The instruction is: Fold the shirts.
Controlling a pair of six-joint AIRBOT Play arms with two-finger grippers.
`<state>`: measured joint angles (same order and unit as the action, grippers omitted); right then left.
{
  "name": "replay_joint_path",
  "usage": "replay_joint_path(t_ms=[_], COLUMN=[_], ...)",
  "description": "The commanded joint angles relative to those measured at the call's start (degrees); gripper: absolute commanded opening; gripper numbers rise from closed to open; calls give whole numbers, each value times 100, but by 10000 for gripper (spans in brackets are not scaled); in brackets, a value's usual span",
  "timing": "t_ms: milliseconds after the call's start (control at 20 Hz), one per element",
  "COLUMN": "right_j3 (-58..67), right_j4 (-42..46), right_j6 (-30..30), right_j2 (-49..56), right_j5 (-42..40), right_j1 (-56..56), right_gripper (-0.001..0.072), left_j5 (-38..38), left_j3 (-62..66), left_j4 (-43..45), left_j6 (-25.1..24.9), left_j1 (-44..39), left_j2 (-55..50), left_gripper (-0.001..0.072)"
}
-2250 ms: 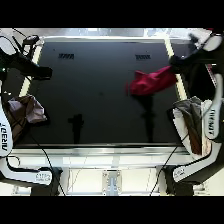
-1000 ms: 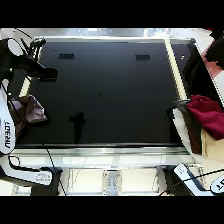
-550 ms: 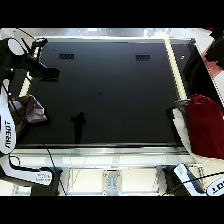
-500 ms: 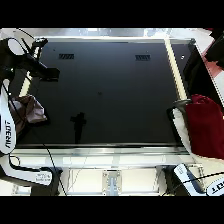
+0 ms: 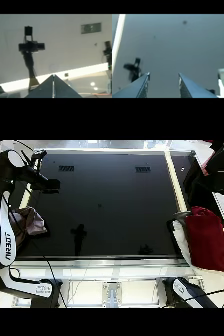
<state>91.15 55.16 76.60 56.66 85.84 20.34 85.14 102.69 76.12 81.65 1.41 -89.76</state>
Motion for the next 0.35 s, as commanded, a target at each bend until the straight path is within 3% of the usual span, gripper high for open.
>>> replay_joint_path(t_ms=[0, 300], right_j3=[22, 22], right_j4=[564, 573], right_j6=[-107, 177], right_j2=[175, 221], right_j5=[-116, 251], right_j1=[-918, -953], right_gripper=[394, 394], left_j5=[-4, -2], left_j3=[-2, -2], left_j4=[-116, -118], left_j6=[323, 323], left_j1=[0, 0], left_j2=[-4, -4], left_gripper=[15, 15])
